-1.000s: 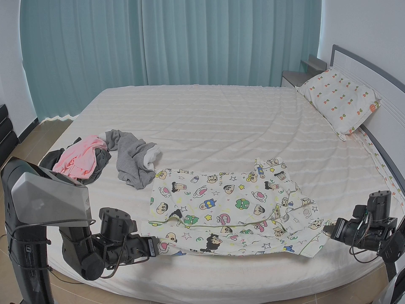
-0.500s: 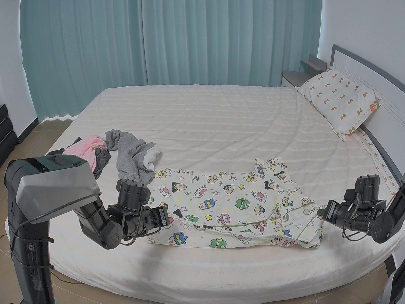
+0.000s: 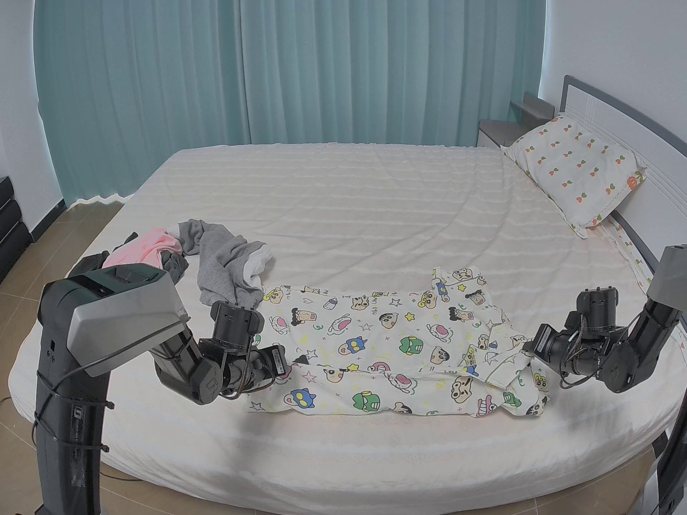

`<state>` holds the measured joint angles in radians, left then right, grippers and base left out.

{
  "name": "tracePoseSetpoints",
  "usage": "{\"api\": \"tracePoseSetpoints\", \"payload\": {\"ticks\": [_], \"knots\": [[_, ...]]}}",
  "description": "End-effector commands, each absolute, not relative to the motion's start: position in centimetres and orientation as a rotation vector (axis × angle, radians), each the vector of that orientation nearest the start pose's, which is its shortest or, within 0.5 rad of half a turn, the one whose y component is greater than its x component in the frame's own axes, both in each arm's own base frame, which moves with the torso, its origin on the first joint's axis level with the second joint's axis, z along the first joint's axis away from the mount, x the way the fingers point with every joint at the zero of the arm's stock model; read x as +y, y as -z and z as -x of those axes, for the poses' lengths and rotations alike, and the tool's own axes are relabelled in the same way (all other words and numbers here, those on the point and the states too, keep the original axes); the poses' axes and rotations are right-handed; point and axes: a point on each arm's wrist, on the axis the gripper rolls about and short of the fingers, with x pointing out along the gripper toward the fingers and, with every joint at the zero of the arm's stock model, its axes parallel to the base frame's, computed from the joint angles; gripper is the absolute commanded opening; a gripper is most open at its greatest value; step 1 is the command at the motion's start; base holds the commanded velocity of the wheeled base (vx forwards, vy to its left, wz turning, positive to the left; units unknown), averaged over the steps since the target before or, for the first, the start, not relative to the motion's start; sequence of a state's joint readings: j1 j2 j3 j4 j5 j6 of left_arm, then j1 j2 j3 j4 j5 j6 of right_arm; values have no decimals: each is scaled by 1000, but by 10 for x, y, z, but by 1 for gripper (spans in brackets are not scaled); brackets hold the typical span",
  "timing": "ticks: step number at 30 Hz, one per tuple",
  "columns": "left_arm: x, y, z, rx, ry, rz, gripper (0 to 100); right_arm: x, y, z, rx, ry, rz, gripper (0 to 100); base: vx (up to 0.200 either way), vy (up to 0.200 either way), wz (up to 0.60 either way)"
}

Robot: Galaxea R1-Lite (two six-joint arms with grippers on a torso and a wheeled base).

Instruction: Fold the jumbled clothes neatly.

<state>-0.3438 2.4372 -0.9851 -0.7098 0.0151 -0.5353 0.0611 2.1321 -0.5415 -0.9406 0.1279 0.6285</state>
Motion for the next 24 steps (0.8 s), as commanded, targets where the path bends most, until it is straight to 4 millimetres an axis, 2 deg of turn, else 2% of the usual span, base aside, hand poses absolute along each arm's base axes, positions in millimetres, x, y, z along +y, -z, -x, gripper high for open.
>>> {"api": "tracePoseSetpoints", "payload": {"ticks": [1, 6, 13, 14, 20, 24], "knots": [[-136, 48, -380, 802, 107, 372, 0, 23, -10, -320, 689, 26, -626, 0, 0, 0, 0], [-138, 50, -380, 806, 110, 371, 0, 23, -10, -334, 661, 31, -622, 0, 0, 0, 0], [-141, 44, -388, 795, 92, 425, 0, 23, -10, -337, 654, 37, -618, 0, 0, 0, 0], [-141, 43, -389, 795, 89, 430, 100, 23, -10, -337, 654, 39, -618, 0, 0, 0, 0], [-136, 27, -390, 756, 66, 445, 100, 23, -12, -332, 654, 40, -621, 0, 0, 0, 0], [-123, 16, -393, 716, 15, 449, 100, 23, -16, -333, 643, 36, -620, 0, 0, 0, 0]]}}
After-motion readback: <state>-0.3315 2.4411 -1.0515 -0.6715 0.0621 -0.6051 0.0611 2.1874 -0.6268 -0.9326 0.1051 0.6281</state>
